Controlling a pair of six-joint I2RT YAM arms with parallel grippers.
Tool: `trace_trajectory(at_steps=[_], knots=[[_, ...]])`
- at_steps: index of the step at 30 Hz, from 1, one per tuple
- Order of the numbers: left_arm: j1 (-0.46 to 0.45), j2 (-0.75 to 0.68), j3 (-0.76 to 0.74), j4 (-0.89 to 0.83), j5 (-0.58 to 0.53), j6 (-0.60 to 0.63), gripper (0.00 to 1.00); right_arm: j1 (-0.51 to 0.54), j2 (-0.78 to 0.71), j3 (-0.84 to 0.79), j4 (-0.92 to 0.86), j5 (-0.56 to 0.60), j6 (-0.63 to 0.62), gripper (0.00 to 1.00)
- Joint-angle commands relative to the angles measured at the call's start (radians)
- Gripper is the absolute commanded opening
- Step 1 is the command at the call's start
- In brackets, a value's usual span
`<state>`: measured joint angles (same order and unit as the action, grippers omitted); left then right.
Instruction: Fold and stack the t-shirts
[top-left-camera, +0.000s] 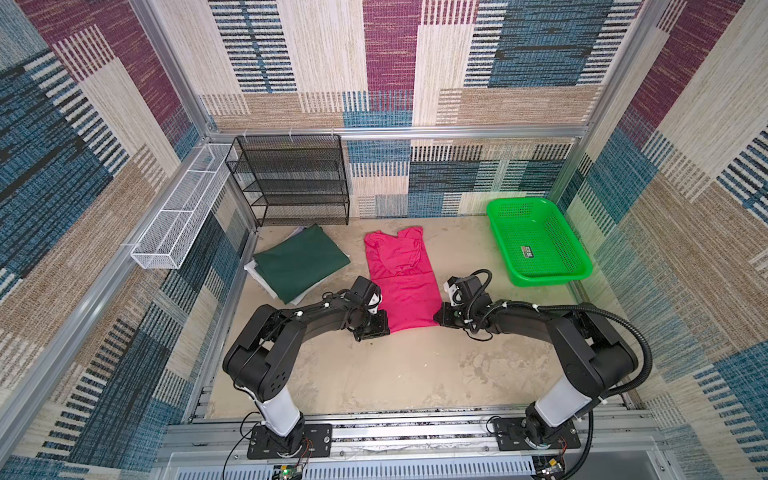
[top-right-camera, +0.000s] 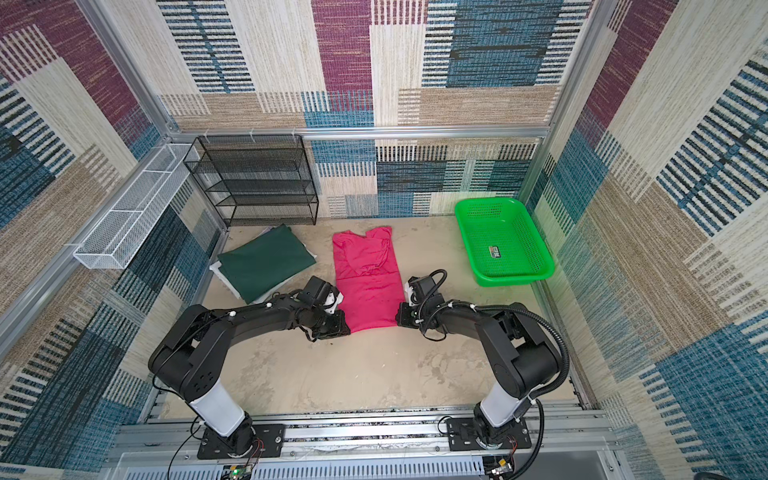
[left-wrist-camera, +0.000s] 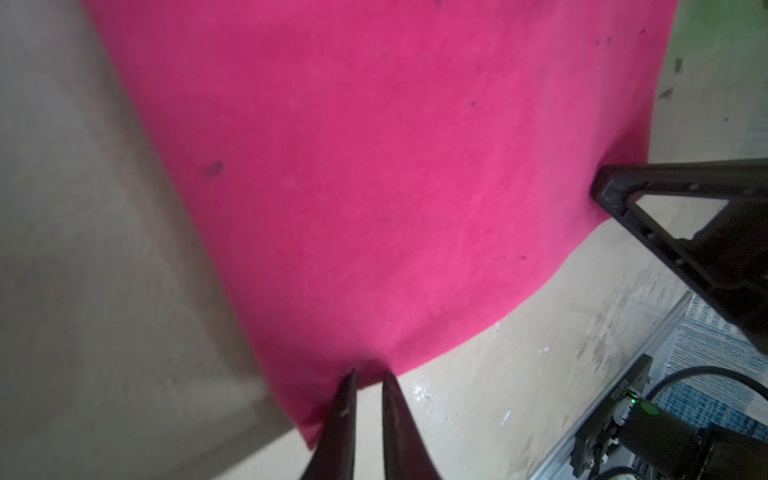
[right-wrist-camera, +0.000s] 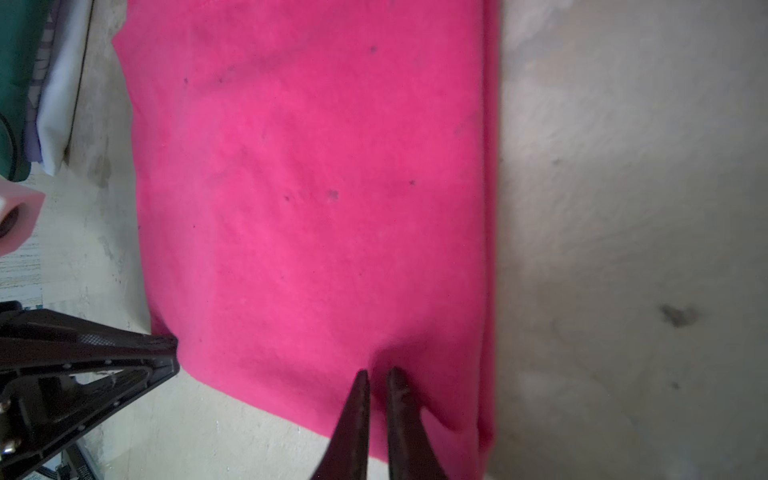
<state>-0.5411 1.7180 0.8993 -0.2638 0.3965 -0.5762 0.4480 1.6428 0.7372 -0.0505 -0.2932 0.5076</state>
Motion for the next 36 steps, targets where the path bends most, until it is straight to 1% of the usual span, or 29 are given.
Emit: trace_trajectory(at_steps=[1,7,12,15,18,22,24,29,32,36], knots=[[0.000,0.000,-0.023,-0.090,-0.046,-0.014,0.16,0.000,-0.005,-0.009,-0.094,0.101,0.010,0.14],[0.001,-0.018,-0.059,-0.114,-0.068,-0.006,0.16,0.000,-0.020,-0.013,-0.155,0.167,-0.001,0.14],[0.001,0.001,-0.055,-0.104,-0.058,-0.006,0.16,0.000,-0.066,-0.006,-0.167,0.172,-0.023,0.15],[0.000,-0.012,-0.051,-0.095,-0.034,-0.005,0.16,0.000,-0.113,0.003,-0.154,0.121,-0.050,0.16],[-0.002,-0.054,-0.038,-0.104,0.005,0.002,0.15,0.004,-0.152,0.019,-0.121,0.043,-0.059,0.19],[-0.009,-0.116,0.000,-0.160,-0.006,0.013,0.15,0.019,-0.169,0.033,-0.052,-0.071,-0.042,0.20],[-0.010,-0.136,0.007,-0.164,-0.016,0.009,0.14,0.035,-0.152,0.039,-0.009,-0.130,-0.027,0.19],[-0.010,-0.129,0.023,-0.081,0.010,-0.022,0.14,0.084,-0.072,0.047,0.051,-0.175,0.001,0.17],[-0.017,-0.087,0.056,-0.030,0.034,-0.040,0.13,0.100,-0.045,0.021,0.098,-0.198,0.030,0.15],[-0.026,-0.017,0.097,0.009,0.043,-0.051,0.13,0.107,-0.022,-0.019,0.126,-0.187,0.051,0.15]])
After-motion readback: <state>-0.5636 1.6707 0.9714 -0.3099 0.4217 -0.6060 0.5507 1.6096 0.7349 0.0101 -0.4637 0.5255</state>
